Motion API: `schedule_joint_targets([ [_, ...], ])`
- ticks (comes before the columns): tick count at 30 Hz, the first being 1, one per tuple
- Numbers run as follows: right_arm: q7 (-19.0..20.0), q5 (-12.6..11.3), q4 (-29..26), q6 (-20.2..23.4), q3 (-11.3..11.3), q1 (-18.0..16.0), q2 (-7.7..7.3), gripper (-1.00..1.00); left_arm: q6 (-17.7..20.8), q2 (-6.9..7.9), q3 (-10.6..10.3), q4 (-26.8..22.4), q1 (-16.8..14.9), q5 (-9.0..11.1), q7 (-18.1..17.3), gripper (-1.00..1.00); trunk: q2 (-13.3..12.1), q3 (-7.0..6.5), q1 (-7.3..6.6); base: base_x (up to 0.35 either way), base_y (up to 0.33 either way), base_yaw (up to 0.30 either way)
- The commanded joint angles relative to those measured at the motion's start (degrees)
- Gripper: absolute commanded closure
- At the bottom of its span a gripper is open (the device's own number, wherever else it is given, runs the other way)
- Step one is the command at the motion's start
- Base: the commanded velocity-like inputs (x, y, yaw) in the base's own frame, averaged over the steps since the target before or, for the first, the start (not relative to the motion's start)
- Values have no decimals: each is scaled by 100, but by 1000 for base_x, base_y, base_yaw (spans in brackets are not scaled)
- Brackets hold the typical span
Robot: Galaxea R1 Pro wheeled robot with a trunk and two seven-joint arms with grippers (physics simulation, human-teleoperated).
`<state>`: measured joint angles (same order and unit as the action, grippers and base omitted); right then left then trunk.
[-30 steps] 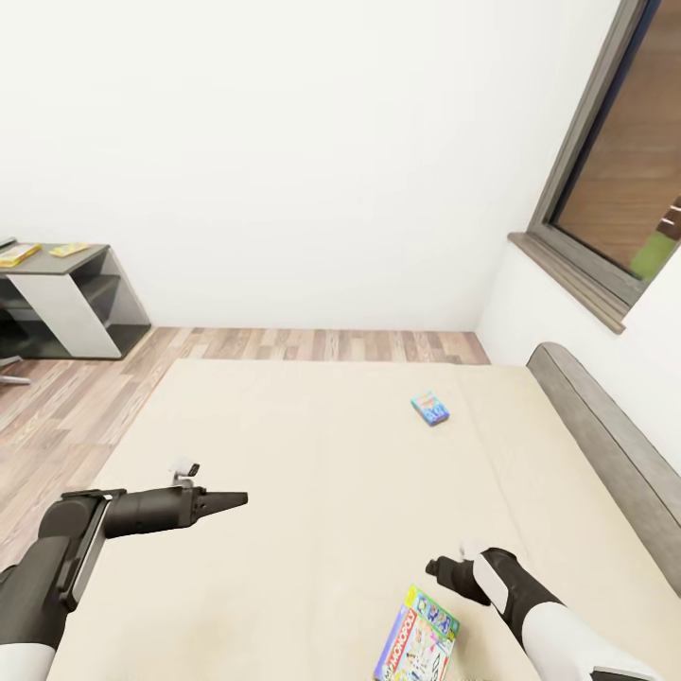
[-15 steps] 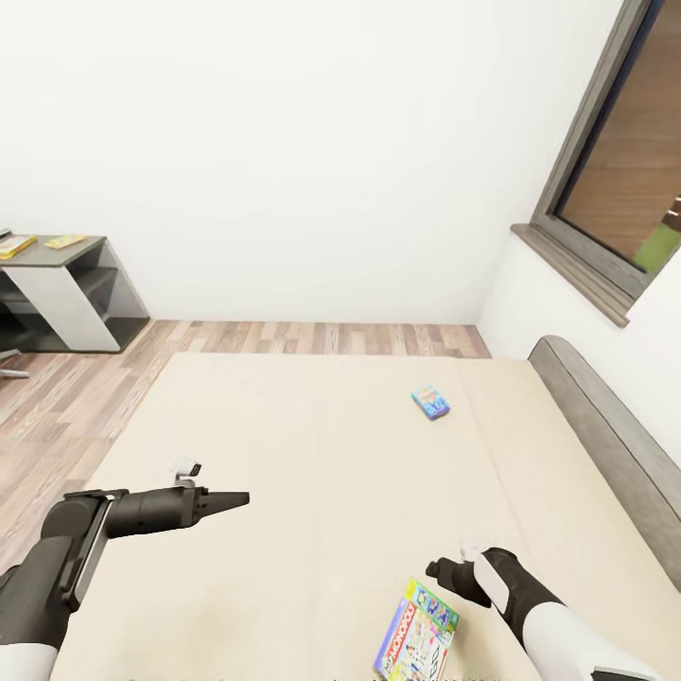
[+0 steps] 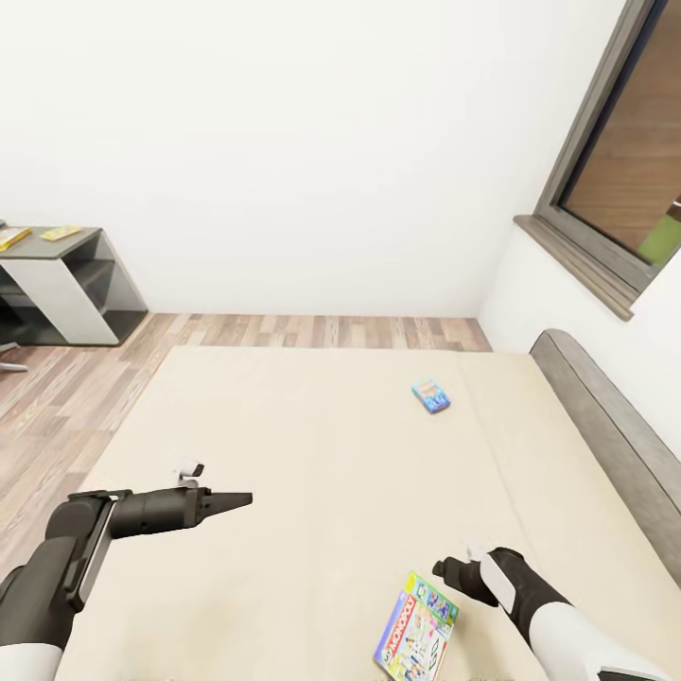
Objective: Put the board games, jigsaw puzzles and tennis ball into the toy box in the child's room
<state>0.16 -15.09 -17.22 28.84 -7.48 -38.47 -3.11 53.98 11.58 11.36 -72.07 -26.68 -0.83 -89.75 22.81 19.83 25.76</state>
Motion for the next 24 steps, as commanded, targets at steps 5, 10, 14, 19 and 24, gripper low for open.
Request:
schedule_joint_targets([
  [5,2,-11,-9,19,-25,-2,3,-100,60,2,5,-1,-4,-18,-25,-100,11,57,3,0,0,0],
  [10,2,-11,-9,18,-25,-2,-3,-100,62,2,7,-1,-4,-18,-25,-100,11,104,3,0,0,0],
  [14,-3,-11,-9,8,-25,-2,-3,-100,65,-3,1,-1,-4,-15,-25,-100,11,142,3,0,0,0],
  [19,-6,-15,-12,-4,-28,-2,7,-100,66,-6,-1,-1,-4,-14,-25,-100,11,189,3,0,0,0],
  [24,-7,-19,-37,-7,-24,-2,10,-100,67,-7,-2,-1,-4,-16,-25,-100,11,236,3,0,0,0],
])
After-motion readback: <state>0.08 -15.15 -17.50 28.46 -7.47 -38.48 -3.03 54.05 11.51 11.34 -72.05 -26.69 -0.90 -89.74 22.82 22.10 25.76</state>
